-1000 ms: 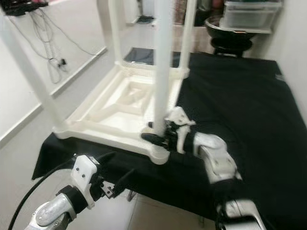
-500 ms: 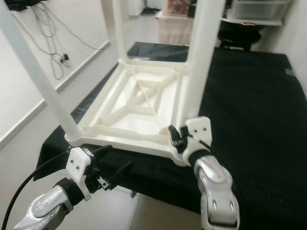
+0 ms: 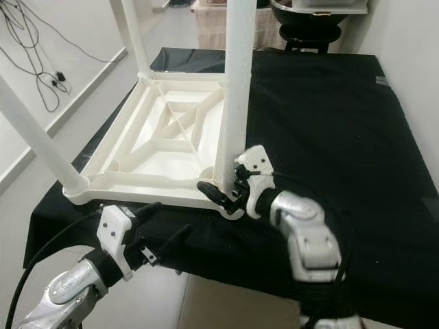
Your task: Building children table
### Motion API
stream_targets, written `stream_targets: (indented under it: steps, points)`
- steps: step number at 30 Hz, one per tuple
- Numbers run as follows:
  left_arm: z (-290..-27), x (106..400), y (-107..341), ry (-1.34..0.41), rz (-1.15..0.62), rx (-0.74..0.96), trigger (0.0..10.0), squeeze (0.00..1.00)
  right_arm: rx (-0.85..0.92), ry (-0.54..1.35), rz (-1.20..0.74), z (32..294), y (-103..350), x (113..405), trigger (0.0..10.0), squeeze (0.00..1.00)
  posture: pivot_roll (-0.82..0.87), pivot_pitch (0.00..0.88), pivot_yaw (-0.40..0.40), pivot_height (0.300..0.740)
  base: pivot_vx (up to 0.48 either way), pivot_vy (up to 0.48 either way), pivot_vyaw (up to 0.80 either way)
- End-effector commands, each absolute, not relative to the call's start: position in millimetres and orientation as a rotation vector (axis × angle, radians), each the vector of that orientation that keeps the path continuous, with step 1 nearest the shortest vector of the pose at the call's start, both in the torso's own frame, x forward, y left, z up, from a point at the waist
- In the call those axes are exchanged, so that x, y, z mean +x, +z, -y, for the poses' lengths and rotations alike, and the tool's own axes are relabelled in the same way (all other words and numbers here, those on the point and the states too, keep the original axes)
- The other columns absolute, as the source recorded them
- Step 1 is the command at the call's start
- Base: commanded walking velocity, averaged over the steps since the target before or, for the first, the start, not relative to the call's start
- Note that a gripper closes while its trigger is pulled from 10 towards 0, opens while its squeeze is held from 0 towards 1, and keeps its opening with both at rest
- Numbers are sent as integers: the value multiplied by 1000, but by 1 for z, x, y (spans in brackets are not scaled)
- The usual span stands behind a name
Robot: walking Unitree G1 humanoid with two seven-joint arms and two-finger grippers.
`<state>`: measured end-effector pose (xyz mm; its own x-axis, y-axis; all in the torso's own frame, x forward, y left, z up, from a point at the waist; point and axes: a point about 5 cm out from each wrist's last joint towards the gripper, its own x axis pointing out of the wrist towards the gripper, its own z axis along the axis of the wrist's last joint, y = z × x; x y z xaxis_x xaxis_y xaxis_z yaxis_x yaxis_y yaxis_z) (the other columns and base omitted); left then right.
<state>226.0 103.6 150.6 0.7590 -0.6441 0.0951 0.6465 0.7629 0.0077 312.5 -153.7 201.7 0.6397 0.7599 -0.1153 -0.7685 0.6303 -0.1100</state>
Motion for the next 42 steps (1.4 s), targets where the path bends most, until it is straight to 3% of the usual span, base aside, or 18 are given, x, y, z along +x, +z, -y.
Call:
stream_targets:
  steps: [1,8,9,20,24,26,28,29,31,34,37,42]
  points:
    - [-102,225,146,-707,74,-24,10000,0,-151,967,-69,147,199,316,10000,0,44,151,45,740,0,0,0]
    - [-101,225,146,-711,76,-28,10000,0,-176,1097,-136,149,194,325,10000,0,50,155,40,740,0,0,0]
    - [-100,225,147,-712,76,-32,10000,0,-168,1116,-144,150,193,330,0,0,51,157,35,740,0,0,0]
    - [-99,224,145,-717,69,-64,10000,0,-146,1178,-140,155,187,332,0,0,18,168,34,740,0,0,0]
    - [-100,224,144,-721,66,-76,10000,0,-162,1029,-124,163,185,324,0,0,6,169,31,740,0,0,0]
    - [-102,224,143,-721,64,-77,10000,0,-146,816,-126,162,176,319,0,0,2,171,20,740,0,0,0]
    - [-102,224,143,-721,64,-77,10000,0,-146,816,-126,162,176,319,0,0,2,171,20,740,0,0,0]
    - [-104,224,143,-719,63,-77,10000,0,-108,503,-129,164,166,318,0,0,-10,169,26,740,0,0,0]
    - [-104,224,143,-719,63,-77,10000,0,-108,503,-129,164,166,318,0,0,-10,169,26,740,0,0,0]
    - [-106,226,142,-724,57,-72,10000,0,-166,234,-222,163,138,277,0,0,-37,156,51,740,0,0,0]
    - [-106,227,141,-726,55,-73,10000,0,-173,206,-213,165,139,276,0,0,-37,156,51,740,0,0,0]
    - [-105,229,141,-726,54,-63,10000,0,-191,313,-201,150,139,283,0,0,-20,148,43,740,0,0,0]
